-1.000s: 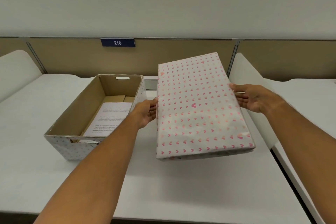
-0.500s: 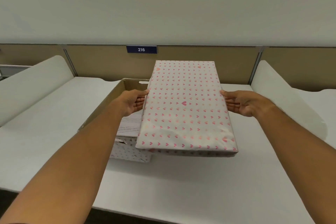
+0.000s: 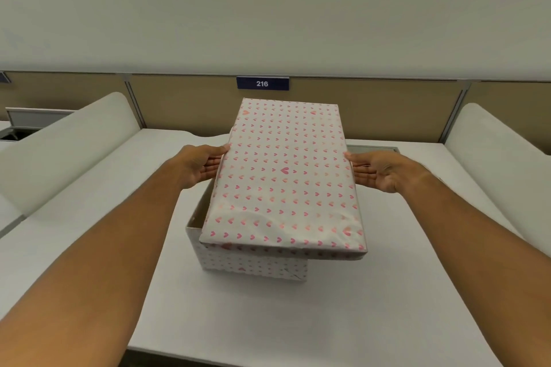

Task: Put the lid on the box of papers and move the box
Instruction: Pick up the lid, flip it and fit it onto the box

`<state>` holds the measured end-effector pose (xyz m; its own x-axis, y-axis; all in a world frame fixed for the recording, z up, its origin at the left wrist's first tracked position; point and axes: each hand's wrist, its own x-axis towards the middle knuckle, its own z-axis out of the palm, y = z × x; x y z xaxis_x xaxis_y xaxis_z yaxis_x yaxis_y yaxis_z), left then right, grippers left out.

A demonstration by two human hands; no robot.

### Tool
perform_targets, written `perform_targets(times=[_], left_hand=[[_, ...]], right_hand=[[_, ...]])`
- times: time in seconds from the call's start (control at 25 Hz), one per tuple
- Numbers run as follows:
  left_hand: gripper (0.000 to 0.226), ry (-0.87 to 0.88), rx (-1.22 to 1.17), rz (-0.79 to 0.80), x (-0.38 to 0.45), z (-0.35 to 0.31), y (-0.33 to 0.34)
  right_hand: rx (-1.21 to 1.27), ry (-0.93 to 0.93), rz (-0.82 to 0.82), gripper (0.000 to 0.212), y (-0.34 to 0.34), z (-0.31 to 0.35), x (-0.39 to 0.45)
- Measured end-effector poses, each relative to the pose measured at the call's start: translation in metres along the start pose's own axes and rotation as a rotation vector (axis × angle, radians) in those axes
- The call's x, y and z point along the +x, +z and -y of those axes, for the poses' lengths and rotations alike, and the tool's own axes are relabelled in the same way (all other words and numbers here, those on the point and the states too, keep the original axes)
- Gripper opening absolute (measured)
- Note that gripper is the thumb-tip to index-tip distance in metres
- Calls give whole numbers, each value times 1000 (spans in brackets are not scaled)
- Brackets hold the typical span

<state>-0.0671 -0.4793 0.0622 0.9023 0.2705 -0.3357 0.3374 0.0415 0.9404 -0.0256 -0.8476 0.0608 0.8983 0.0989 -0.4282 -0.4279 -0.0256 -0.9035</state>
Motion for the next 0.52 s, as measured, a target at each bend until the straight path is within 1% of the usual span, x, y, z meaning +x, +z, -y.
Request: perform_targets(times=[0.2, 0.32, 0.52], left_hand=[[35, 0, 55, -4, 42, 3, -38], [35, -9, 75, 16, 61, 9, -46], [31, -33, 91, 44, 83, 18, -47]], right_hand=[[-18, 9, -86, 39, 49, -11, 18], [-28, 8, -156, 36, 63, -17, 26], [-32, 15, -221, 34, 73, -22, 35]])
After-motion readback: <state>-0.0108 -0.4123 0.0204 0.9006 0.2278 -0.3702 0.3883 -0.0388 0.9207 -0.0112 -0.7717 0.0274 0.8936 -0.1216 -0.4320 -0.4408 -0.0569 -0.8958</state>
